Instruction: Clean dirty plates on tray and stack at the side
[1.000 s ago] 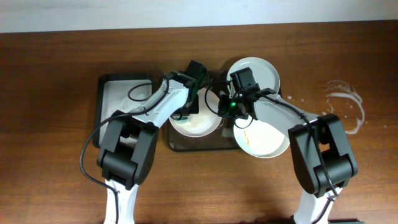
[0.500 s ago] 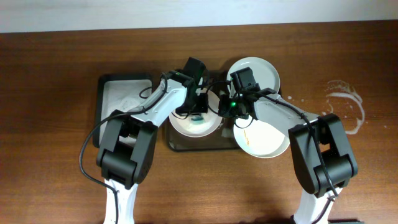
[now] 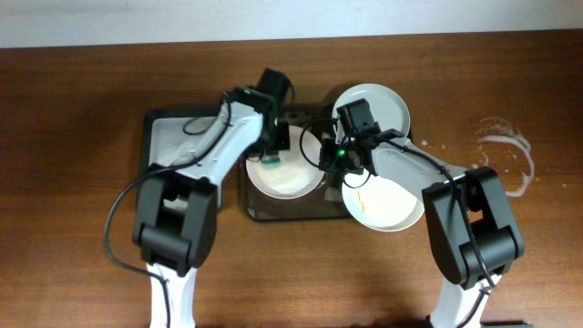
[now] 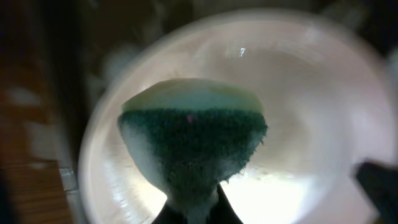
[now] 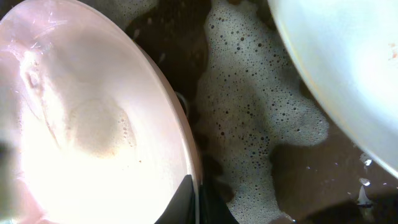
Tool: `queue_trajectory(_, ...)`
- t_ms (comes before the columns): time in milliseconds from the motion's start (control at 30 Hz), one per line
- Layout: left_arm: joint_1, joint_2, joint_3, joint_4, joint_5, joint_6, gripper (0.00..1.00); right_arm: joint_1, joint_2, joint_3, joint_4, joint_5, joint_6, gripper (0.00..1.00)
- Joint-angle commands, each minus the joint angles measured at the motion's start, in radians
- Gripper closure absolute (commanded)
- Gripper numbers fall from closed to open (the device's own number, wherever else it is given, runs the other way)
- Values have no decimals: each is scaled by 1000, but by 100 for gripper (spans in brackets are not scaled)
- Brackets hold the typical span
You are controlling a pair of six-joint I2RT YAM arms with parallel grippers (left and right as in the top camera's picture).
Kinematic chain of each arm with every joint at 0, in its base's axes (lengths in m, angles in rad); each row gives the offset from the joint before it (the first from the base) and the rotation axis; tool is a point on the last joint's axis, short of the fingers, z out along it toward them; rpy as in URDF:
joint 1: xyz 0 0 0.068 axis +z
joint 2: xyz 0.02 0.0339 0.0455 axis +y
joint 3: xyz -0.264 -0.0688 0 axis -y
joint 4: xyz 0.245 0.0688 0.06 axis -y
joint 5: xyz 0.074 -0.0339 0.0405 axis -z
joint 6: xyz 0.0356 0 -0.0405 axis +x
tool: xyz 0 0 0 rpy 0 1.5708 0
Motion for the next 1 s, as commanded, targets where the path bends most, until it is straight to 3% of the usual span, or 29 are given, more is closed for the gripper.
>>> queue_trajectory(0, 8, -114, 89, -32, -3, 46, 100, -1, 6, 8, -1, -6, -17, 96)
queue_trajectory(133, 14, -121, 90, -55, 7, 46, 99, -1, 6, 8, -18, -6, -18, 96)
queue_trajectory(400, 54, -121, 90, -79, 191, 46, 100, -17, -83, 39, -92, -23, -100, 96)
queue_trajectory(700, 163, -122, 90, -73, 359, 45, 99, -14, -467, 71, -282, 426, -112, 96)
queue_trajectory(967, 165, -122, 90, -34, 291, 45, 100, -14, -628, 71, -317, 995, -240, 96)
